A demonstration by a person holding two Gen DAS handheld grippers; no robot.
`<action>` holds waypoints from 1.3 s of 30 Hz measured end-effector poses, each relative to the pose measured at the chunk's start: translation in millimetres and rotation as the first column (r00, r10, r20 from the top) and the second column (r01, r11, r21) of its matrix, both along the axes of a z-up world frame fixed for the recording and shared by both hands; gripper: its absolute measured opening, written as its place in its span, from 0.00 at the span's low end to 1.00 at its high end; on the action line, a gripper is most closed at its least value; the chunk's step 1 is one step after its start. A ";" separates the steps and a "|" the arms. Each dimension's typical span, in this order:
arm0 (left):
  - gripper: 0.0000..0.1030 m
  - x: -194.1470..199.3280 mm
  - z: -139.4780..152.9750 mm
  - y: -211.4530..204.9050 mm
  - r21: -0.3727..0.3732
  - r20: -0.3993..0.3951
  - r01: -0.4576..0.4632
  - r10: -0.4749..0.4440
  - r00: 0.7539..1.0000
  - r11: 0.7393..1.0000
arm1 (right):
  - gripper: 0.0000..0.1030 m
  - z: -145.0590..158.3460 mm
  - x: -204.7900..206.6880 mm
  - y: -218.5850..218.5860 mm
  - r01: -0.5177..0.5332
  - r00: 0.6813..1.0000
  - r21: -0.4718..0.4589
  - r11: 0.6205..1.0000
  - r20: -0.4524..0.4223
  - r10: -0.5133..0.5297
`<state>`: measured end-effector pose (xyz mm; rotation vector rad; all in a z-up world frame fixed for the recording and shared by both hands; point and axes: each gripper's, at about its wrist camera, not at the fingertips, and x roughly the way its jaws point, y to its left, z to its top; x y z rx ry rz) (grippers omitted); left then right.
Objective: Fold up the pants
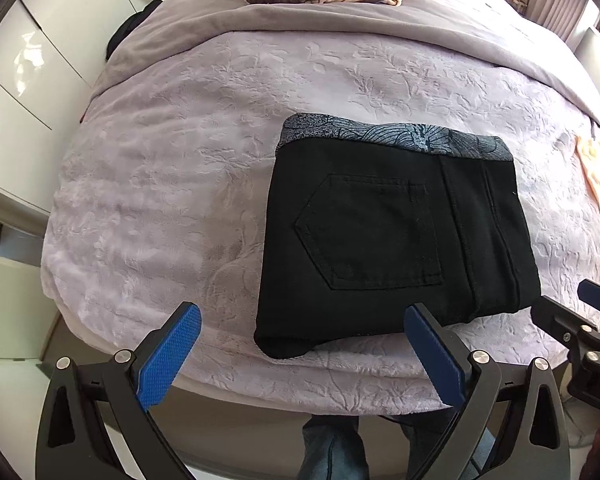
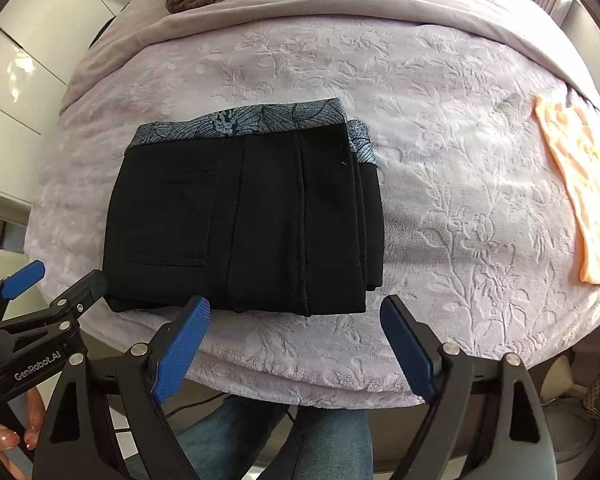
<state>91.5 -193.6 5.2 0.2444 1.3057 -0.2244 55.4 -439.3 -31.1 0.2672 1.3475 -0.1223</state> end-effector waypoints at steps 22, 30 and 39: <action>0.99 -9.3 4.2 -5.7 -0.010 0.009 0.021 -0.021 1.000 1.000 | 0.87 7.5 -8.1 6.3 0.003 1.000 -0.026 1.000 0.017 -0.003; 0.99 -9.8 5.0 -6.4 -0.008 0.010 0.023 -0.022 1.000 1.000 | 0.87 8.2 -7.6 4.6 0.007 1.000 -0.024 1.000 0.019 -0.006; 0.99 -8.9 3.8 -5.4 -0.001 0.008 0.035 -0.035 0.999 0.999 | 0.87 8.6 -6.8 8.2 0.003 1.000 -0.023 1.000 0.017 -0.003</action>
